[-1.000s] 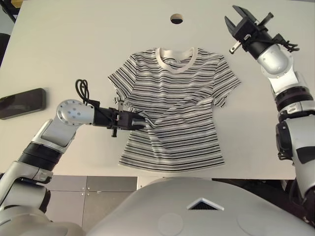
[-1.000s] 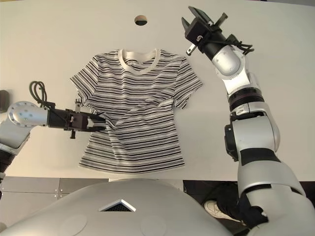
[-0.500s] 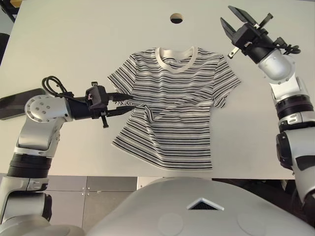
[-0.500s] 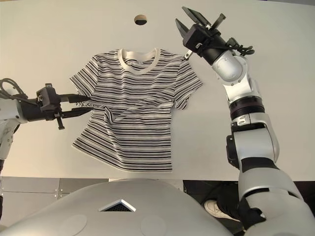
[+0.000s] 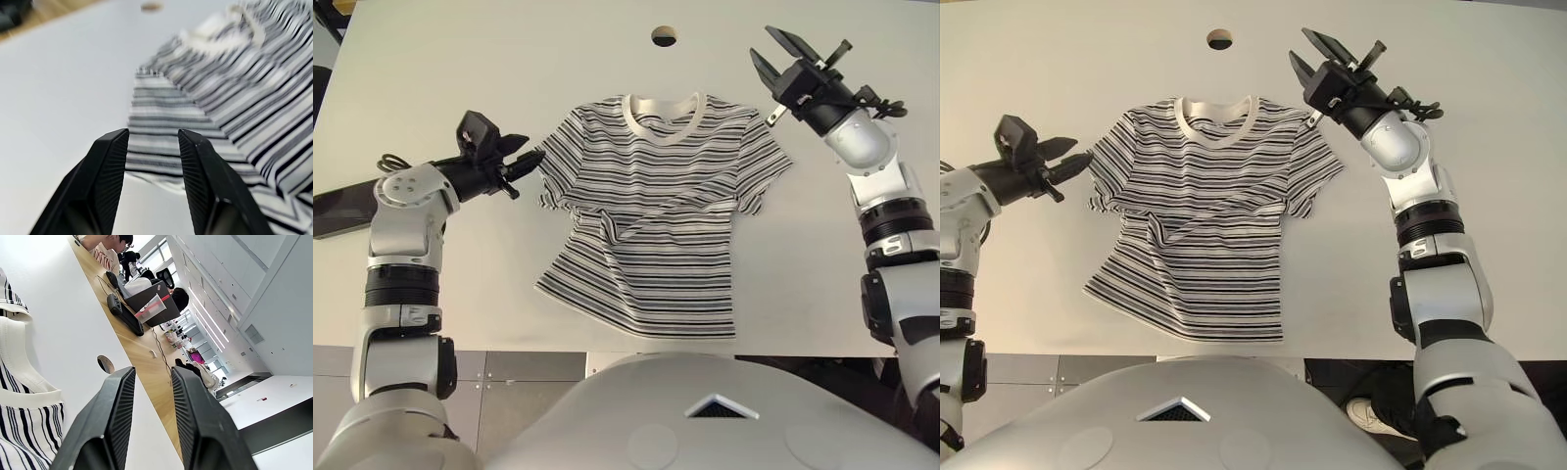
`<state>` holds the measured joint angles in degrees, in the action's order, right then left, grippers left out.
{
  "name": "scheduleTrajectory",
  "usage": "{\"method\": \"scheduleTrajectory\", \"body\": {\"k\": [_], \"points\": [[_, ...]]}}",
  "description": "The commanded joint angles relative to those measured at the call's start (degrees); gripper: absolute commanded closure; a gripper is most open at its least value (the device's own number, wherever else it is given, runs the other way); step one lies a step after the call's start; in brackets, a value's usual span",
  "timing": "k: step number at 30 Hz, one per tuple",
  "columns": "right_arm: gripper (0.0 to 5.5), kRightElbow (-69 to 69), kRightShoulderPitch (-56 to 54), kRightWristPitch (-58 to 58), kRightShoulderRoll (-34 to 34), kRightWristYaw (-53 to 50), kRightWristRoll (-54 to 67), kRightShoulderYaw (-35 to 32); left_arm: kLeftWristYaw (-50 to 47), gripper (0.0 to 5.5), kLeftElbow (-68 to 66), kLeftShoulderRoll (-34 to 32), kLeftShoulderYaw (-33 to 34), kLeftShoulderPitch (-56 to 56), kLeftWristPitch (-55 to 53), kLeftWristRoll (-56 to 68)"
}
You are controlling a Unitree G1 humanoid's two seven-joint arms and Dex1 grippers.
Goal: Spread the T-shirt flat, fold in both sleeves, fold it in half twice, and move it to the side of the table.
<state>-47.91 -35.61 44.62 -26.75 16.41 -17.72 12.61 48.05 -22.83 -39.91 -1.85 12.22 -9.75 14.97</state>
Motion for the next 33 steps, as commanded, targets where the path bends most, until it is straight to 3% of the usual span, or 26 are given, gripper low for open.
{"method": "scheduleTrajectory", "body": {"k": [1, 7, 17, 29, 33], "points": [[4.18, 1.19, 0.31, -0.72, 0.28, 0.9, -0.1, 0.38, -2.14, 3.63, -10.11, 1.46, 0.06, 4.09, 3.46, -4.08], [4.18, 1.97, 0.84, -0.87, 0.28, 1.51, -0.29, 0.57, -4.28, 3.63, -21.89, 2.34, 0.59, 8.38, 9.04, -8.02], [4.18, 2.3, 0.87, -1.01, 0.22, 1.74, -0.73, 0.89, -0.76, 3.63, -24.69, 4.19, -1.25, 8.22, 12.35, -10.43], [4.18, 2.68, 0.75, -1.08, 0.23, 1.32, -1.23, 1.41, -0.27, 5.35, -27.1, 4.5, -0.62, 9.42, 10.99, -10.39], [4.18, 2.71, 0.77, -1.1, 0.16, 1.18, -1.37, 1.51, 0.04, 5.38, -26.87, 4.7, -0.43, 9.52, 10.59, -10.09]]}}
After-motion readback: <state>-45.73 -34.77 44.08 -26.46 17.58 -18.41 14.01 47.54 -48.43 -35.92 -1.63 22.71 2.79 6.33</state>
